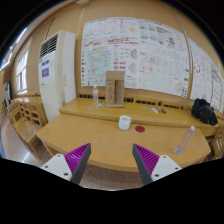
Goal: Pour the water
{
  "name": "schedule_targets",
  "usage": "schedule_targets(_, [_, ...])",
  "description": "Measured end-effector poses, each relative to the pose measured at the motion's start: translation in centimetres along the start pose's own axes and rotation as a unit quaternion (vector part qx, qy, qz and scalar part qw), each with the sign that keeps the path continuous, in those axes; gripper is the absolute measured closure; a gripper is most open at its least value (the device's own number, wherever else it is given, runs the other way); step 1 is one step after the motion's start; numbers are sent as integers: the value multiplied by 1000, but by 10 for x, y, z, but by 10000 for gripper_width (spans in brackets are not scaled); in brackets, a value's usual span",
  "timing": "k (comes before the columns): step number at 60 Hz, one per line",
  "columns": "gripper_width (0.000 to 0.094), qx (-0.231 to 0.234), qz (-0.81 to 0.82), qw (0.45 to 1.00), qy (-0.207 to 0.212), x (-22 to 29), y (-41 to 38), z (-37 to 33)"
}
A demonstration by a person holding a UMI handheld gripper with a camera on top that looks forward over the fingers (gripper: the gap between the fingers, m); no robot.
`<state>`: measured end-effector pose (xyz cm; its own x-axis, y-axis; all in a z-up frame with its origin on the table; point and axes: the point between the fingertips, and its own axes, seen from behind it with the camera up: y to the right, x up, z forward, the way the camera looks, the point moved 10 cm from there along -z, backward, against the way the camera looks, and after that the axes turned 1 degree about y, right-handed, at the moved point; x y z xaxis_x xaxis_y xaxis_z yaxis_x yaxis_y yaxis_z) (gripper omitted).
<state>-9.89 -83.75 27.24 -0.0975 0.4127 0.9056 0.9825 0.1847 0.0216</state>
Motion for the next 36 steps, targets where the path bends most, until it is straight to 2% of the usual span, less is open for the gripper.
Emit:
schedule_targets(8, [83,-21,15,999,-24,-29,31,5])
schedule_targets(23, [85,-68,9,995,-75,-131,205,40])
schedule_targets(32, [80,-103,20,992,-74,-161,310,76])
schedule_targets(36, [79,-115,22,991,-59,-162,354,98])
